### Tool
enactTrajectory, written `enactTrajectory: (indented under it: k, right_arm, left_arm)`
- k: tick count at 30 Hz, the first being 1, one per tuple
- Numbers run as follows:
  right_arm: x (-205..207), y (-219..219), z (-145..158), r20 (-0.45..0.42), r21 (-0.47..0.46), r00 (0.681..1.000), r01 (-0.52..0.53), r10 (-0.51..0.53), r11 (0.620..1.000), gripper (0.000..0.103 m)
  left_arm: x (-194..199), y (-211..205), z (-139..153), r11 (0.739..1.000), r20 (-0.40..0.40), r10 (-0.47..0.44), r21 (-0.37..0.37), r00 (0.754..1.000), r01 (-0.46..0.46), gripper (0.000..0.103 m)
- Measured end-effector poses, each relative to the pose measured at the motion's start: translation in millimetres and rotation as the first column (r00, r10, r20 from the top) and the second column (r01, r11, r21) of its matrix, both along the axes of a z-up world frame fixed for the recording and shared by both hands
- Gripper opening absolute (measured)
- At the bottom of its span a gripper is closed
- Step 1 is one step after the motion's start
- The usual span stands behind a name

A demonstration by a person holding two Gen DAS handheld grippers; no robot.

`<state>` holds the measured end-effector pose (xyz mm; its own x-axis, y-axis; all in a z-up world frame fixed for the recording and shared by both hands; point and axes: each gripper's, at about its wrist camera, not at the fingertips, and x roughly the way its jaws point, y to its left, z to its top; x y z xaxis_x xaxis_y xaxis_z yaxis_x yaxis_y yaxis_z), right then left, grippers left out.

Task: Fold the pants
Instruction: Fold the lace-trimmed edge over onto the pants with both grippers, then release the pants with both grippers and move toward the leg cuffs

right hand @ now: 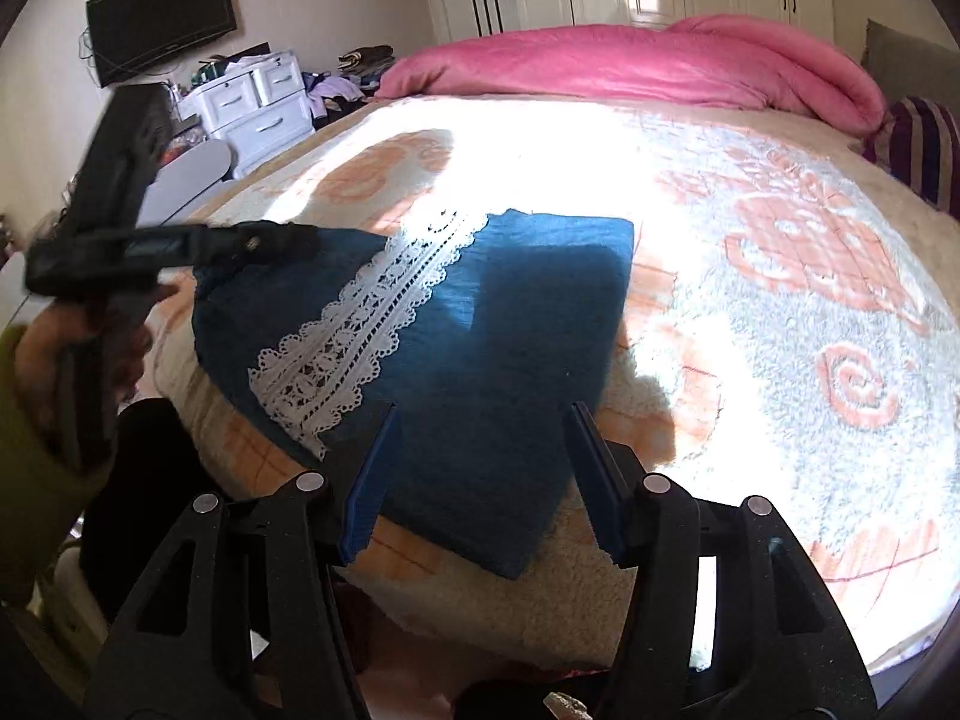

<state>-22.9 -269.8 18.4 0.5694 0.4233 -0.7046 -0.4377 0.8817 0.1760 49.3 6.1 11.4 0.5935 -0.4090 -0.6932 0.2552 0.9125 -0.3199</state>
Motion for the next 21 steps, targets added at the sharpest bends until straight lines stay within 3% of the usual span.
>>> enactTrajectory:
  k: [6,8,11,12,19,21]
  right_arm:
    - [0,27,-11,-0.02,-0.027,0.999,-0.051,0.05,0.998,0.049]
    - [5,32,-18,-0.042,-0.042,0.997,-0.06,0.058,0.997,0.049]
    - [8,32,-35,-0.09,-0.097,0.995,-0.053,0.044,0.994,0.049]
    - [7,30,-37,-0.091,-0.093,0.995,-0.052,0.043,0.994,0.049]
    - [1,28,-39,-0.072,-0.096,0.997,-0.049,0.042,0.994,0.05]
    - [1,25,-35,-0.08,-0.068,0.996,-0.04,0.035,0.997,0.057]
  left_arm:
    - [-25,-21,-12,0.998,-0.004,-0.048,0.04,0.999,0.048,0.071]
    - [-30,-29,-19,0.994,-0.006,-0.064,0.086,0.998,0.064,0.069]
    - [-30,-38,-38,0.973,-0.055,-0.091,0.206,0.994,0.1,0.042]
    - [-30,-37,-43,0.97,-0.064,-0.095,0.219,0.993,0.107,0.043]
    - [-33,-31,-47,0.976,-0.072,-0.081,0.197,0.994,0.094,0.043]
    - [-33,-30,-44,0.978,-0.069,-0.076,0.191,0.995,0.088,0.042]
